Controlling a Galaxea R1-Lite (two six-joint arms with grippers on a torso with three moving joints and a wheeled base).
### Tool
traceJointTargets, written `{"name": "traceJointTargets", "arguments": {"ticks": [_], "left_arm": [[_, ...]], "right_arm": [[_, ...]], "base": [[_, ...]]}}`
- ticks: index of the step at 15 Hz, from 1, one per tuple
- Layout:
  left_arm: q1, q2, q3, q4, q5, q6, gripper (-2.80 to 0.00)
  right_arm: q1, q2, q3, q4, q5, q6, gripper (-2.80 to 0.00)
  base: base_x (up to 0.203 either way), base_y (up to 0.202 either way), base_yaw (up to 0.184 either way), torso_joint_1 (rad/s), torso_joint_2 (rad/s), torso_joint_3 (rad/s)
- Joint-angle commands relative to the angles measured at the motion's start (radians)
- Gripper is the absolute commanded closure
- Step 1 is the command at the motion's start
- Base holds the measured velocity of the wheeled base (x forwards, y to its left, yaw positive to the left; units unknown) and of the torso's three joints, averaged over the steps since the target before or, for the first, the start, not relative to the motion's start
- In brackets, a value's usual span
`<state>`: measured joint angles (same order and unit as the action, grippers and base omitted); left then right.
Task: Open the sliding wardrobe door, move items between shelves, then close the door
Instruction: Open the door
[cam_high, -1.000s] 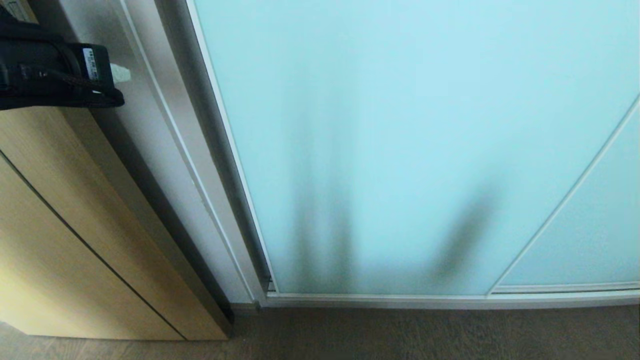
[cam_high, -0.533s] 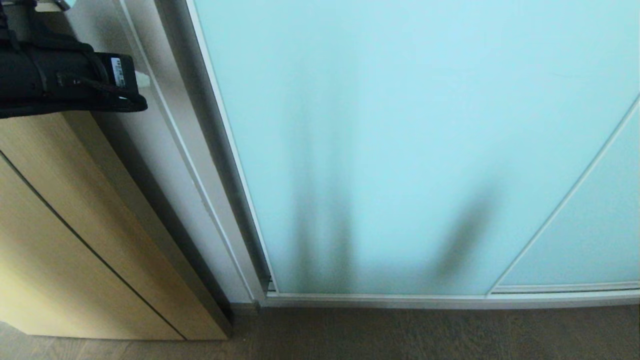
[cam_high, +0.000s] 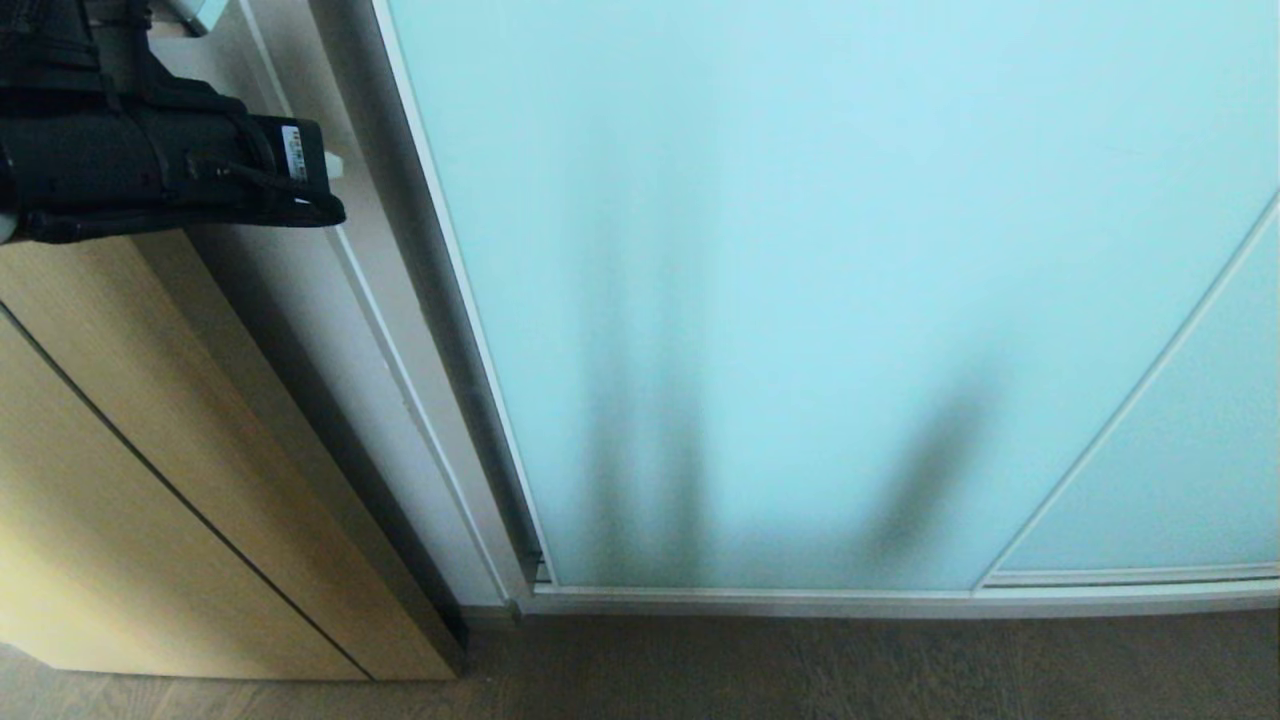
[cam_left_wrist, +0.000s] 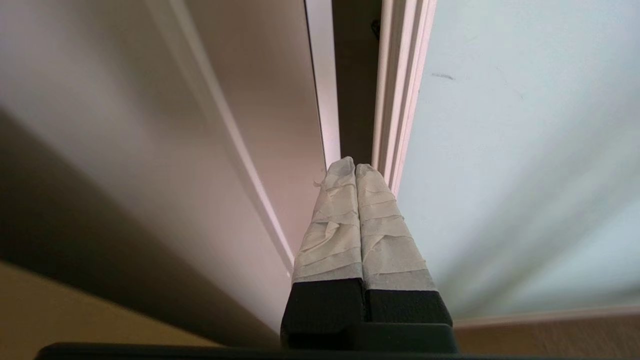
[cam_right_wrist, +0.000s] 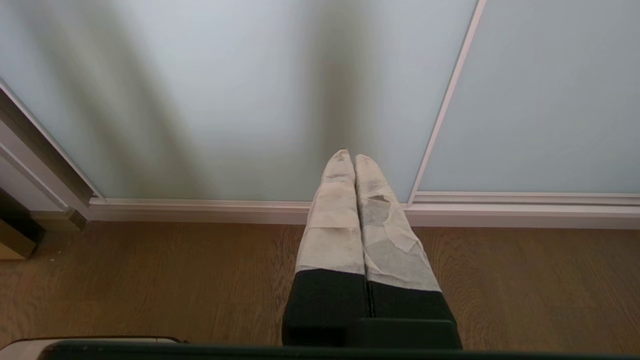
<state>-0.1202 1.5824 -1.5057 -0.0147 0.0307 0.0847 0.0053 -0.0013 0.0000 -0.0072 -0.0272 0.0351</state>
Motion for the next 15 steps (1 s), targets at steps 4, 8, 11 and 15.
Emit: {"name": "traceJointTargets", "arguments": {"ticks": [4,8,11,15], "left_arm": [[-0.001,0.043,-0.019,-0.034,0.017,0.003,0.00],[-0.019,0.063,-0.075,-0.030,0.014,0.002,0.00],[-0.053,0.064,-0.082,-0.027,0.015,0.001,0.00],[-0.092,0.076,-0.083,-0.026,0.020,0.000,0.00]], "right_arm": [[0.000,-0.002,0.001,0.000,0.000,0.000,0.00],[0.001,-0.002,0.000,0.000,0.000,0.000,0.00],[0.000,-0.002,0.001,0.000,0.000,0.000,0.00],[0.001,-0.002,0.000,0.000,0.000,0.000,0.00]], "base": [[0.000,0.000,0.000,0.000,0.00,0.000],[0.000,0.000,0.000,0.000,0.00,0.000],[0.000,0.000,0.000,0.000,0.00,0.000],[0.000,0.000,0.000,0.000,0.00,0.000]]}}
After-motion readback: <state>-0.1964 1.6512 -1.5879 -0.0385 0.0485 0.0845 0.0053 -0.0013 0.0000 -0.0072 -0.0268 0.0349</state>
